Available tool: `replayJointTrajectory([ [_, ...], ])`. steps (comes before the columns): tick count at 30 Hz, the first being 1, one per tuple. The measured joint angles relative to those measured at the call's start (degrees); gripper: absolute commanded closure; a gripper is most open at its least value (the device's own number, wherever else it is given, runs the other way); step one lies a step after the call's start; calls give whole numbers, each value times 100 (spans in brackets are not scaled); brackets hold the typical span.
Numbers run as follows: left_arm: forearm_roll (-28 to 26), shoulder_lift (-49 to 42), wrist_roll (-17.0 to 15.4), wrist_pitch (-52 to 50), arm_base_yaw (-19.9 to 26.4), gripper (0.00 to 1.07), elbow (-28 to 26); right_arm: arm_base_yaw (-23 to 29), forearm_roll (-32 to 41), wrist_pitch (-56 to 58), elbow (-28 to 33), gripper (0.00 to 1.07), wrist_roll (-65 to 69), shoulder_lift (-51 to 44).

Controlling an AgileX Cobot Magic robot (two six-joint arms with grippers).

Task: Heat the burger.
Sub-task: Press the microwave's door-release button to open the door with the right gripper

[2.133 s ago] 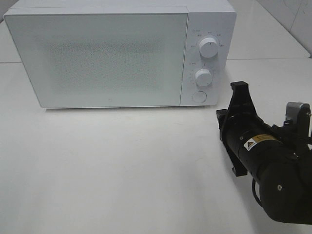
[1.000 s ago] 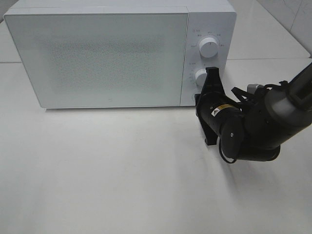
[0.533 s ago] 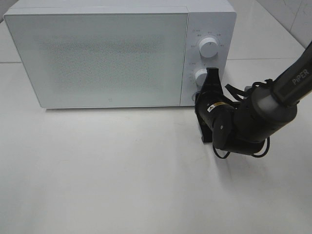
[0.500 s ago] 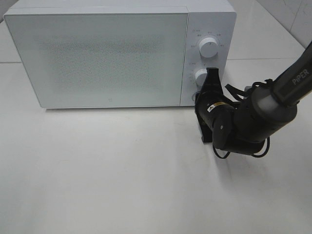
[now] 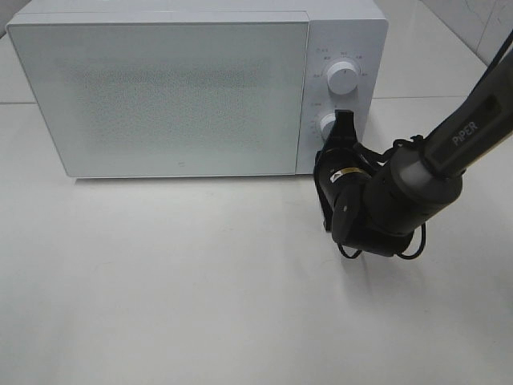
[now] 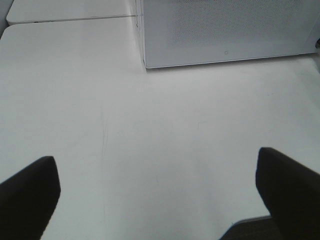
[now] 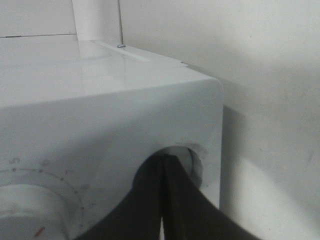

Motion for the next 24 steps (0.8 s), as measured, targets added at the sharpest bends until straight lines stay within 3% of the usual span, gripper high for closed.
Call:
replayJointTrajectory([
  [16,0,0,0,0,0,7,0,0,143,52,-103,107,-155,40],
  [24,0,0,0,0,0,7,0,-132,-269,550,172,107,-258,-315],
])
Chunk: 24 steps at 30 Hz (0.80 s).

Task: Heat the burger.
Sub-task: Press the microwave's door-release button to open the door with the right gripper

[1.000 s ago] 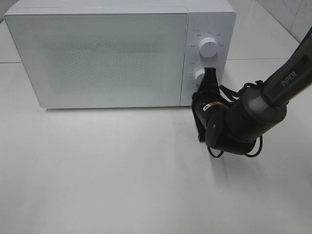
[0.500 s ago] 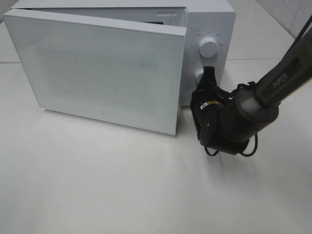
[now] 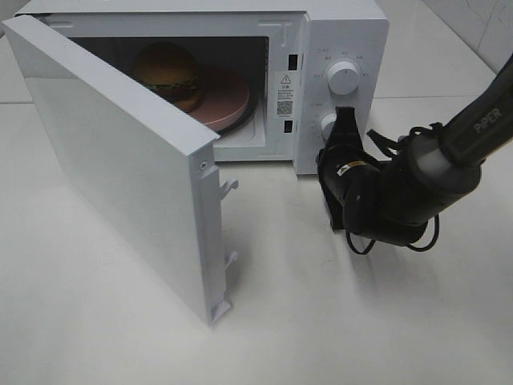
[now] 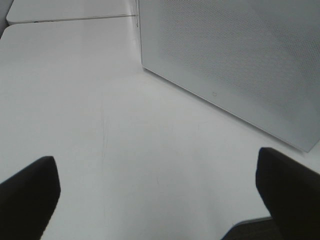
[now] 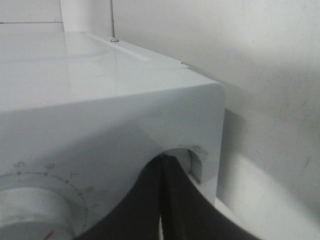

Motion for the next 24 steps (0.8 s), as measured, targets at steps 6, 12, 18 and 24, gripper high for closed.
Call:
replayJointTrajectory([
  [6,0,0,0,0,0,7,6,0,-143,556,367,107,-223,-510],
  [12,0,0,0,0,0,7,6,0,-206,705,596,107,-470,-773],
  [18,0,0,0,0,0,7,6,0,-424,1261,1026,107,-1026,-1455],
  [24,0,0,0,0,0,7,6,0,-510,1965,1220,107,-1896,-2028],
])
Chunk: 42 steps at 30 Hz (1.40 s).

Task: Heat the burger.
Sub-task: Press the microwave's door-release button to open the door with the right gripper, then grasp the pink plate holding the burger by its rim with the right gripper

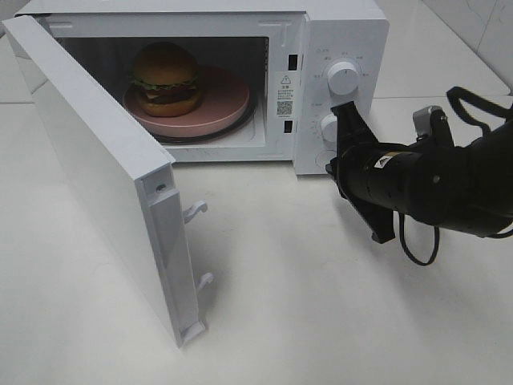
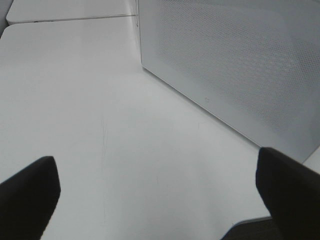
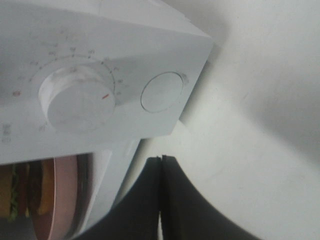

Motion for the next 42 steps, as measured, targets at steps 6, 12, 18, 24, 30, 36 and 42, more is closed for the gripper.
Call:
replayJointTrajectory([
  [6,0,0,0,0,0,7,0,0,-223,922,6,106,-1318,-550],
  [12,0,0,0,0,0,7,0,0,-275,1982,11,106,-2939,-991],
  [18,0,0,0,0,0,7,0,-52,-281,2767,11,105,-4028,-1232],
  [24,0,0,0,0,0,7,0,-407,-539,3598,11,104,-4756,-1518],
  [30,0,0,0,0,0,7,0,-653,-1387,4618,-206,103,-4916,-1713],
  [36,0,0,0,0,0,7,0,-665,-2309,6096,-882,102,-5237,-1713],
  [42,0,0,0,0,0,7,0,-665,-2647,7322,-1558,101,-6532,-1713],
])
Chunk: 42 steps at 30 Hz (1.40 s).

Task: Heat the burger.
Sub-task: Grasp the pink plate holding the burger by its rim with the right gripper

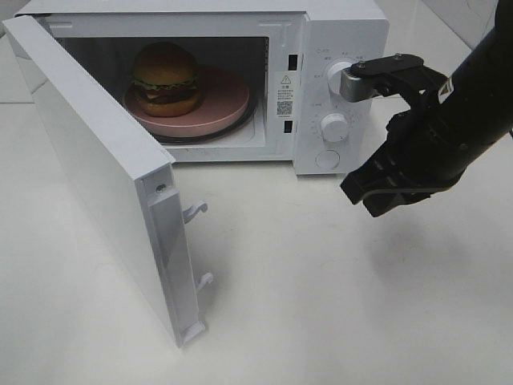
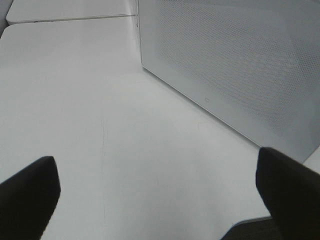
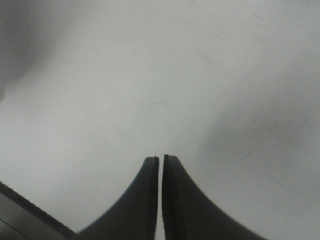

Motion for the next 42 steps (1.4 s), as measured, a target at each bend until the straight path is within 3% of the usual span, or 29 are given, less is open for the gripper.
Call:
replayJointTrajectory([
  [12,0,0,0,0,0,7,0,0,-86,1066,-504,99,-3615,-46],
  [13,0,0,0,0,0,7,0,0,-178,1077,-510,99,-4503,-46],
  [18,0,0,0,0,0,7,0,0,-647,1071,-510,97,-6022,-46],
  [24,0,0,0,0,0,7,0,0,-1295,928,-510,95,-6526,-46],
  [29,0,0,0,0,0,7,0,0,-1381,625,-510,91,-6595,-46],
  [31,0,0,0,0,0,7,0,0,-1387,344,-510,80,-6606,-46],
  [34,0,0,0,0,0,7,0,6,-1387,275,-510,75,-6606,-46],
  [36,0,0,0,0,0,7,0,97,-1530,92,-510,56,-6578,-46],
  [37,0,0,0,0,0,7,0,97,-1530,92,-510,56,-6578,-46],
  [39,0,0,0,0,0,7,0,275,-1690,-195,-510,28,-6142,-46],
  [40,0,0,0,0,0,7,0,275,-1690,-195,-510,28,-6142,-46],
  [42,0,0,0,0,0,7,0,378,-1811,-361,-510,10,-5775,-46],
])
